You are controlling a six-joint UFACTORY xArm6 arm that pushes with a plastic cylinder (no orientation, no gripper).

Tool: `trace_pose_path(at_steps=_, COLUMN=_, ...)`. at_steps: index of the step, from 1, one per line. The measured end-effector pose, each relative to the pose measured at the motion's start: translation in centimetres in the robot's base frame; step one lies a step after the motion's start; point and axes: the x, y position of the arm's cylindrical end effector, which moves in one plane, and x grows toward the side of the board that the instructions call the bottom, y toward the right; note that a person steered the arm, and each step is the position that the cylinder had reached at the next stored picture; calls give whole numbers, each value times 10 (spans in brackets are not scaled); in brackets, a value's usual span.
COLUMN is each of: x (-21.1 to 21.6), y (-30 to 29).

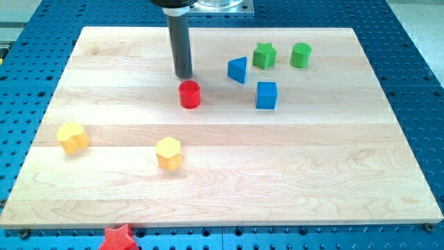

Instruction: Move the red circle below blue cube

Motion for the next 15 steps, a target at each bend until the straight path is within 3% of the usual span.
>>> trace_pose_path(at_steps=1, x=25, y=-6)
trace_pose_path(at_steps=3, x=48, y=81)
trace_pose_path(at_steps=4, x=9, y=51)
trace_pose_path(at_steps=5, x=48, y=39)
trace_pose_path(at_steps=7, x=52, y=-23)
trace_pose_path(at_steps=10, x=91, y=-29)
trace_pose_path(at_steps=11, x=91, y=1)
trace_pose_path(at_steps=12, x=102, y=-76)
trace_pose_path(at_steps=13, x=129, y=-13)
trace_pose_path(at_steps=14, x=129, y=73)
trace_pose_path(at_steps=15, x=157, y=114)
